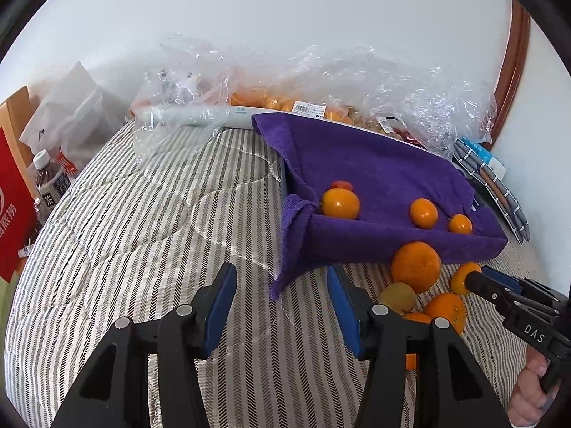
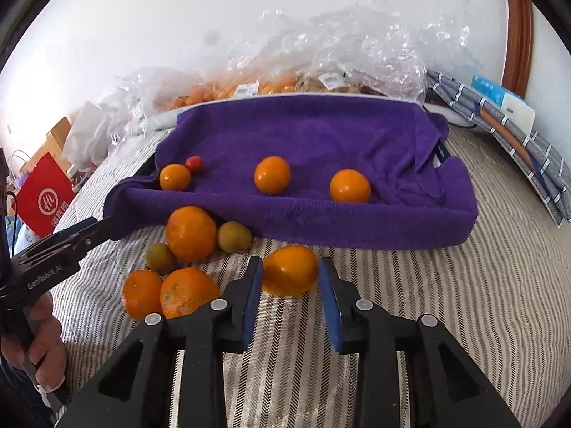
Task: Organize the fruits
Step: 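Grasp an orange with the right gripper while the left gripper grasps a greenish fruit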
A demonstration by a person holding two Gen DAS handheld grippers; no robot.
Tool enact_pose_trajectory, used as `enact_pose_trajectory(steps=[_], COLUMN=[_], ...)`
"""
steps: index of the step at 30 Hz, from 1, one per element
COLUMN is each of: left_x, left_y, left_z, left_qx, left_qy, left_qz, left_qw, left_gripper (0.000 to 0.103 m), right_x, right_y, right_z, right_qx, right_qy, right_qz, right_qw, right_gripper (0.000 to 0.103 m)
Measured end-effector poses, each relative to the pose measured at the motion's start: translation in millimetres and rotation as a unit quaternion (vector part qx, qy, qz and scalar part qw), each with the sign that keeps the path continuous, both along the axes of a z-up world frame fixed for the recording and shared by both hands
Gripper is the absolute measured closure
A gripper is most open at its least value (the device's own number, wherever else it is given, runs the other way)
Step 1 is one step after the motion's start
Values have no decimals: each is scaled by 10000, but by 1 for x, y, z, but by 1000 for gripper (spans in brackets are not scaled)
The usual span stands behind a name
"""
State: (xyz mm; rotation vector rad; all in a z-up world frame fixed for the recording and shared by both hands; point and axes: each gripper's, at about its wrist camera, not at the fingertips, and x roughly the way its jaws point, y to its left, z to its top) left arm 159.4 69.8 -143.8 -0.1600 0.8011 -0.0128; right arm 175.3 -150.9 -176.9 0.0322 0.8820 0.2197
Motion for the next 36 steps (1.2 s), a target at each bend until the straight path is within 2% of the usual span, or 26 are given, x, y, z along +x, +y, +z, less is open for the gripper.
enact_pose_trajectory(steps=[8,12,19,22,26,32,36], left_x=[0,-1,8,13,16,17,18], left_y=[0,-8,-37,-55,-66,-59,-53], left_z=[-1,1,2,-4,-5,-4,-4], left_qx=[-100,-284,-707,-571,-460,-702,-791], left_qy=[17,-10,314,651,761,1069,1114], left_qz=[-69,-401,-1028,-1184,-1267,-1359,-1288], left_qw=[9999,9988,9917,9892,9879,9824,9822], left_gripper=[53,53,55,65,74,79,80], right_x=[7,-1,-13,-19,-25,-29,-30], right_y=[15,10,-12,-20,-28,-37,-39], right_z=[-11,-6,-2,-1,2,9,11], right_qx=[-215,-282,-259,-258,-256,-180,-113], right_qy=[70,-83,-138,-119,-166,-229,-230], right_qz=[199,192,58,35,-10,-45,-68], right_qw=[9995,9994,9996,9996,9995,9996,9996], right_gripper=[66,66,66,66,66,66,66])
